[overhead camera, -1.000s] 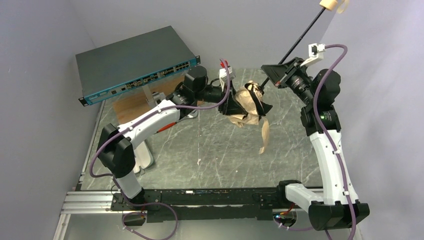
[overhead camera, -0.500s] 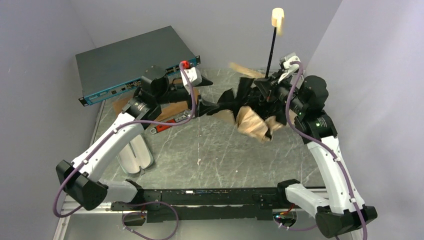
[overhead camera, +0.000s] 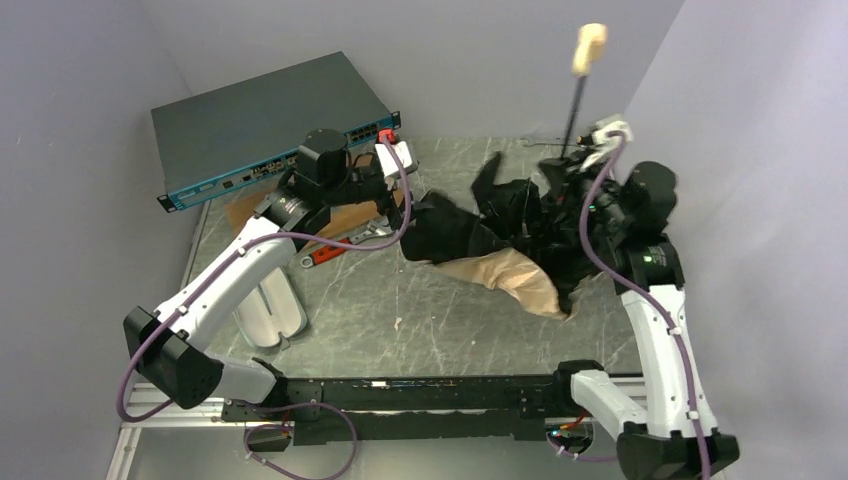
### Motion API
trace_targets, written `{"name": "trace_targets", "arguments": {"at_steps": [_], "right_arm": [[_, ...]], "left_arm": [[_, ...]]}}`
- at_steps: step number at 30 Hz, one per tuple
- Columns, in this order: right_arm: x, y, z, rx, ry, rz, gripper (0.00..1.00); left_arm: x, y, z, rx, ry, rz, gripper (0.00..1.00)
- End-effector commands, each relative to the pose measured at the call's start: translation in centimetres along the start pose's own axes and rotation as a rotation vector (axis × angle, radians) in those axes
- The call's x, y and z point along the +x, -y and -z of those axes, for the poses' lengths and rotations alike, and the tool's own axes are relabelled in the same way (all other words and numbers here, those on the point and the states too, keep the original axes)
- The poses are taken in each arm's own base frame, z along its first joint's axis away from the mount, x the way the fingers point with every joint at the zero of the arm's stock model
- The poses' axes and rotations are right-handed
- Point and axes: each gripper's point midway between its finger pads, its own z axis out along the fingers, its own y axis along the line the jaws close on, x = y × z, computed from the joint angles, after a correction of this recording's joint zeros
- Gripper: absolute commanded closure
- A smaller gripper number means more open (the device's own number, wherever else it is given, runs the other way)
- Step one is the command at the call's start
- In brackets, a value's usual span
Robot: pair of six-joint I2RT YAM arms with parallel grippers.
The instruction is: Open the umbrella
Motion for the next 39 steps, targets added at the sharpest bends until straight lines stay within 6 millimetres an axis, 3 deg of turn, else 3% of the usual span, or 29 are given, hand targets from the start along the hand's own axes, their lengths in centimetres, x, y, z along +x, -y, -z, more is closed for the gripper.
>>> {"name": "trace_targets", "arguments": {"at_steps": [1, 3, 5, 7, 8, 9, 11, 14, 15, 17, 21, 22, 23, 25, 27, 30, 31, 33, 35, 36, 39], "right_arm": [[-5.5, 9.0, 3.6, 0.286, 0.173, 0.118, 1.0], [-5.7, 8.9, 3.1, 0.233, 0.174, 0.089, 1.0], [-5.4, 4.5, 1.9, 0.052, 0.164, 0.021, 1.0], [-4.5, -1.2, 1.6, -0.063, 0.136, 0.013, 1.0], [-3.8, -2.3, 1.7, -0.061, 0.113, 0.01, 1.0], [-3.3, -1.7, 2.0, -0.012, 0.096, 0.017, 1.0], [-3.1, 2.5, 3.0, 0.167, 0.078, 0.065, 1.0], [-3.8, 7.2, 4.9, 0.249, 0.106, 0.007, 1.0], [-3.5, 7.4, 4.8, 0.24, 0.097, -0.033, 1.0], [-2.9, 5.9, 3.9, 0.132, 0.077, -0.068, 1.0], [-2.0, -3.0, 3.3, -0.15, 0.059, -0.051, 1.0], [-1.3, -3.1, 3.4, -0.145, 0.03, -0.017, 1.0], [-0.7, -1.4, 3.6, -0.069, 0.014, 0.028, 1.0], [-0.9, 4.2, 4.6, 0.115, 0.046, 0.102, 1.0], [-1.9, 5.8, 5.0, 0.103, 0.093, 0.089, 1.0], [-0.6, 0.8, 3.0, -0.056, 0.032, 0.084, 1.0], [-1.0, -3.6, 2.2, -0.136, 0.038, 0.125, 1.0], [-3.2, -2.6, 2.3, -0.001, 0.067, 0.195, 1.0], [-6.1, 1.8, 2.9, 0.184, 0.128, 0.264, 1.0], [-6.9, 2.6, 3.1, 0.197, 0.161, 0.285, 1.0], [-5.6, -0.9, 1.9, -0.022, 0.104, 0.22, 1.0]], "left_arm": [[-1.6, 0.1, 0.7, -0.006, 0.039, -0.069, 0.0], [-1.8, 0.0, 0.7, -0.009, 0.042, -0.071, 0.0], [-2.0, -0.1, 0.8, -0.007, 0.033, -0.062, 0.0], [-2.1, -0.7, 1.0, -0.028, 0.023, -0.044, 0.0], [-2.1, -1.0, 1.2, -0.034, 0.024, -0.027, 0.0], [-2.1, -1.1, 1.3, -0.032, 0.028, -0.007, 0.0], [-1.9, -1.2, 1.5, -0.024, 0.029, 0.025, 0.0], [-1.4, -0.5, 1.1, 0.031, 0.026, 0.031, 0.0], [-1.4, -0.5, 0.9, 0.045, 0.024, 0.031, 0.0], [-1.6, -0.8, 0.3, 0.062, 0.017, 0.037, 0.0], [-2.1, -1.3, -0.7, 0.108, 0.017, 0.005, 0.0], [-2.3, -1.7, -0.9, 0.1, 0.017, 0.002, 0.0], [-2.2, -1.9, -1.1, 0.1, 0.014, -0.005, 0.0], [-2.3, -2.2, -1.5, 0.111, 0.018, -0.032, 0.0], [-2.8, -2.2, -1.9, 0.134, 0.04, -0.044, 0.0], [-2.8, -1.7, -2.4, 0.191, 0.08, -0.129, 0.0], [-2.6, -1.3, -2.5, 0.207, 0.097, -0.157, 0.01], [-2.0, -0.2, -2.6, 0.252, 0.135, -0.172, 0.03], [-1.7, 1.2, -2.5, 0.3, 0.175, -0.181, 0.08], [-1.7, 1.5, -2.7, 0.304, 0.196, -0.175, 0.11], [-2.7, 2.4, -3.5, 0.338, 0.272, -0.16, 0.21]]}}
